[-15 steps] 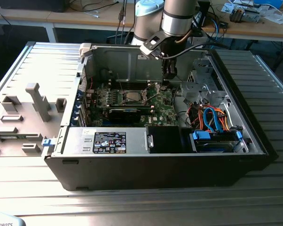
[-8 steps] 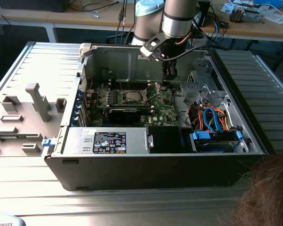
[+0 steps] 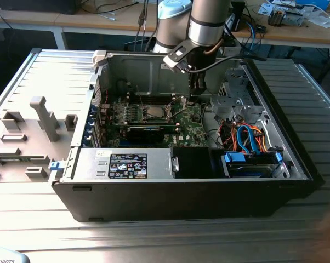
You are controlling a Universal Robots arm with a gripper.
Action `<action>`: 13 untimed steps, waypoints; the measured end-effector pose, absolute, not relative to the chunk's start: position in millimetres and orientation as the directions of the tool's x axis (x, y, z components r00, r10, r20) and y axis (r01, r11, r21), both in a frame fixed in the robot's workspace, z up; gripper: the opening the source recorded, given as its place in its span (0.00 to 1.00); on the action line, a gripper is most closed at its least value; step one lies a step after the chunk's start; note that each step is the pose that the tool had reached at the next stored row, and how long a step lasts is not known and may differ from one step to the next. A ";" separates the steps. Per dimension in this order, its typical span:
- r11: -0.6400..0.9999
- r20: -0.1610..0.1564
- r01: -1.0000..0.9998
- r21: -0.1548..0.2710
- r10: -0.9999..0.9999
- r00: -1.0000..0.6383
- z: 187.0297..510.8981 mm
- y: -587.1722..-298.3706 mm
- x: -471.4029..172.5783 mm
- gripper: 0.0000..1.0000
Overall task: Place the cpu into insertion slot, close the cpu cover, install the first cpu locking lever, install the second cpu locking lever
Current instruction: 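Close the cpu cover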
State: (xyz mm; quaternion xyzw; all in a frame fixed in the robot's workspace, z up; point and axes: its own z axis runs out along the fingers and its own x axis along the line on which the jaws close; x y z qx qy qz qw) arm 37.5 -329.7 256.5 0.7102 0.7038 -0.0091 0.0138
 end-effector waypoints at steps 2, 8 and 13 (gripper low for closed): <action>-0.009 -0.032 1.000 0.007 0.999 0.009 255.6 -329.7 37.6 0.11; -0.009 -0.032 1.000 0.007 0.999 0.009 251.8 -329.7 37.4 0.11; -0.009 -0.032 1.000 0.007 0.999 0.009 247.0 -329.7 37.4 0.11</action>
